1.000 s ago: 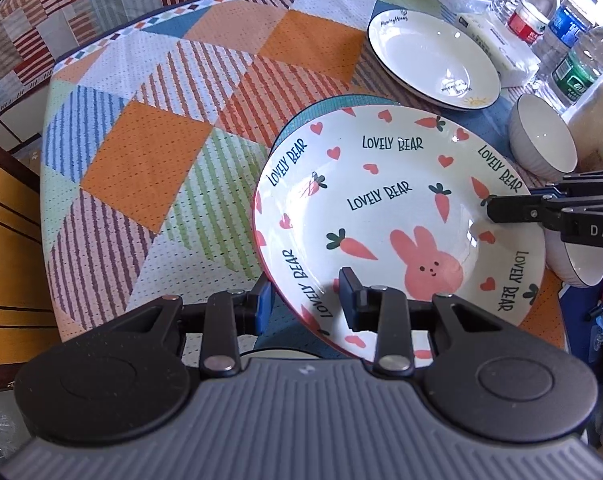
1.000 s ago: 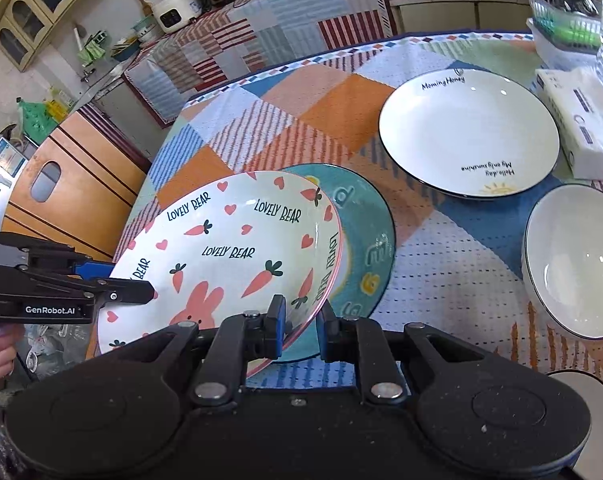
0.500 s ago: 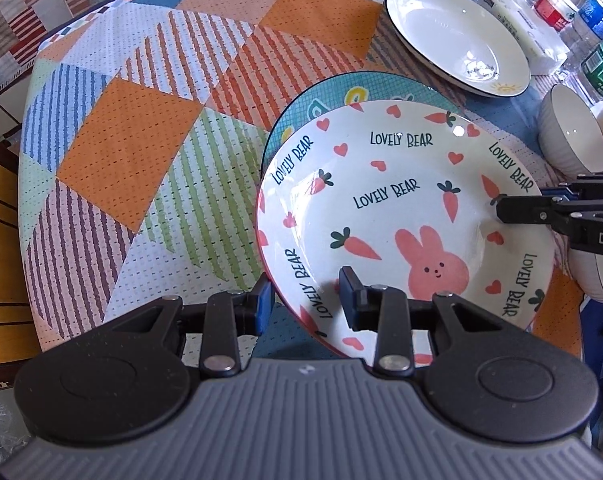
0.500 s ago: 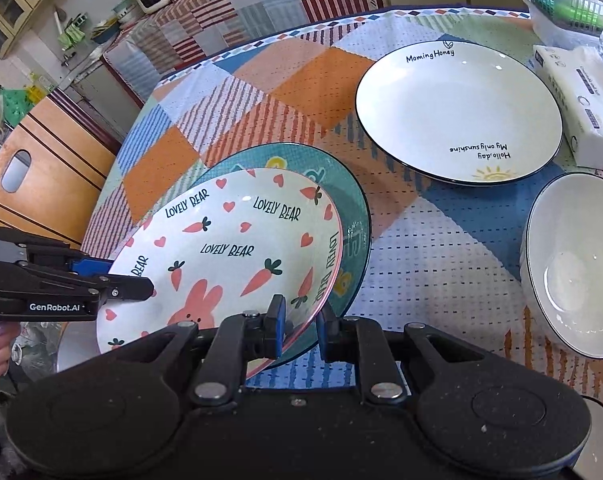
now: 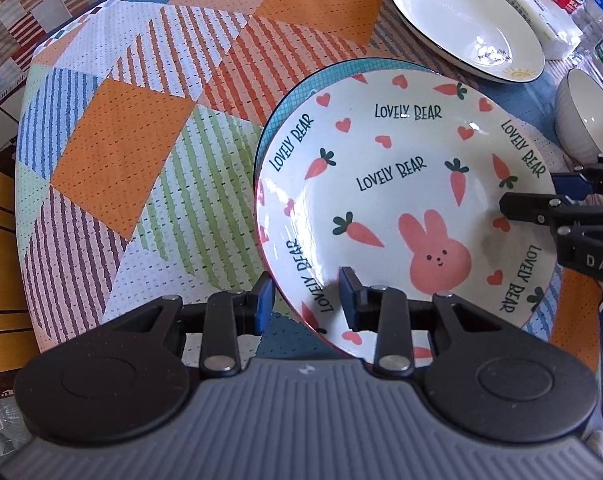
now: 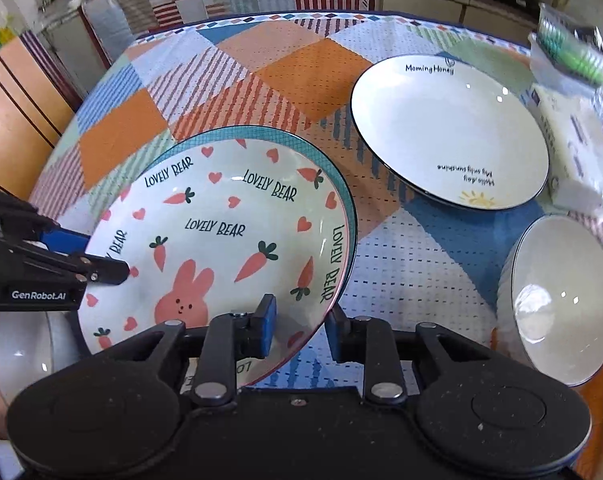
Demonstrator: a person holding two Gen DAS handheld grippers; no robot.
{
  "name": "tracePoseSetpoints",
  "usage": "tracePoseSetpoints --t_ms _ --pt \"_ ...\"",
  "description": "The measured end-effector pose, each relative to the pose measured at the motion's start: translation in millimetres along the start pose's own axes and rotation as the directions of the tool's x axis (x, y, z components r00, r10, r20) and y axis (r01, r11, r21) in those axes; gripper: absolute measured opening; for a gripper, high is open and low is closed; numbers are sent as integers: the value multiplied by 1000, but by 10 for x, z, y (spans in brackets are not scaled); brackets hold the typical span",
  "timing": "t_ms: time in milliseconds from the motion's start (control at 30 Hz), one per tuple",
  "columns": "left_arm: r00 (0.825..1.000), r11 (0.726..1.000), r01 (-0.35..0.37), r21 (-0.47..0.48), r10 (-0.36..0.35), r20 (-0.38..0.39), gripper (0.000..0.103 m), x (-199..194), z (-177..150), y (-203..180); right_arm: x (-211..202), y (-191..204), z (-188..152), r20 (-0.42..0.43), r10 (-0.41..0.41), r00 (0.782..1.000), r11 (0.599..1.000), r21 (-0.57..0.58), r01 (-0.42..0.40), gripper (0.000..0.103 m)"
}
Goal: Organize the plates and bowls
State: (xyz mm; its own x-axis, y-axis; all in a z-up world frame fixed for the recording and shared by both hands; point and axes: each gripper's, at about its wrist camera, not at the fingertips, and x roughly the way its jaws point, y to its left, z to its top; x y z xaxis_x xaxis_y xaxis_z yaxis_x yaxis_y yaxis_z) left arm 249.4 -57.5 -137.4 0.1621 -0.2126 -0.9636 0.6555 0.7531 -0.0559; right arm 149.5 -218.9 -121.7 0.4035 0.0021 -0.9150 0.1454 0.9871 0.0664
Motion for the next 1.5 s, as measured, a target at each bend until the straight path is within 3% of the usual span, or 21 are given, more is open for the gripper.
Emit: tracePoseSetpoints --t_ms 333,467,667,833,1000,1267,1500 --pt "998 999 -47 28 48 -36 32 -13 54 -99 54 0 -29 6 -51 999 999 4 51 34" --pt "997 993 -72 99 72 5 33 -201 97 -199 27 31 -56 20 -85 996 996 -27 86 34" --pt "995 981 -78 177 66 73 35 -627 121 -327 -359 47 -55 81 -69 994 995 -71 75 34" --pt "990 964 -98 247 70 119 37 -967 126 -446 -743 90 -87 135 -112 985 977 -168 134 34" --pt "985 950 -109 291 63 164 41 -1236 174 -547 -1125 -86 -51 197 -115 974 981 -131 143 35" --pt "981 936 -110 334 48 187 51 -1295 338 -838 -1397 -654 91 257 -41 966 999 25 36 61" --pt "981 941 -64 333 -1 193 65 -1166 642 -1129 -1235 -1254 322 259 44 965 974 202 -99 74"
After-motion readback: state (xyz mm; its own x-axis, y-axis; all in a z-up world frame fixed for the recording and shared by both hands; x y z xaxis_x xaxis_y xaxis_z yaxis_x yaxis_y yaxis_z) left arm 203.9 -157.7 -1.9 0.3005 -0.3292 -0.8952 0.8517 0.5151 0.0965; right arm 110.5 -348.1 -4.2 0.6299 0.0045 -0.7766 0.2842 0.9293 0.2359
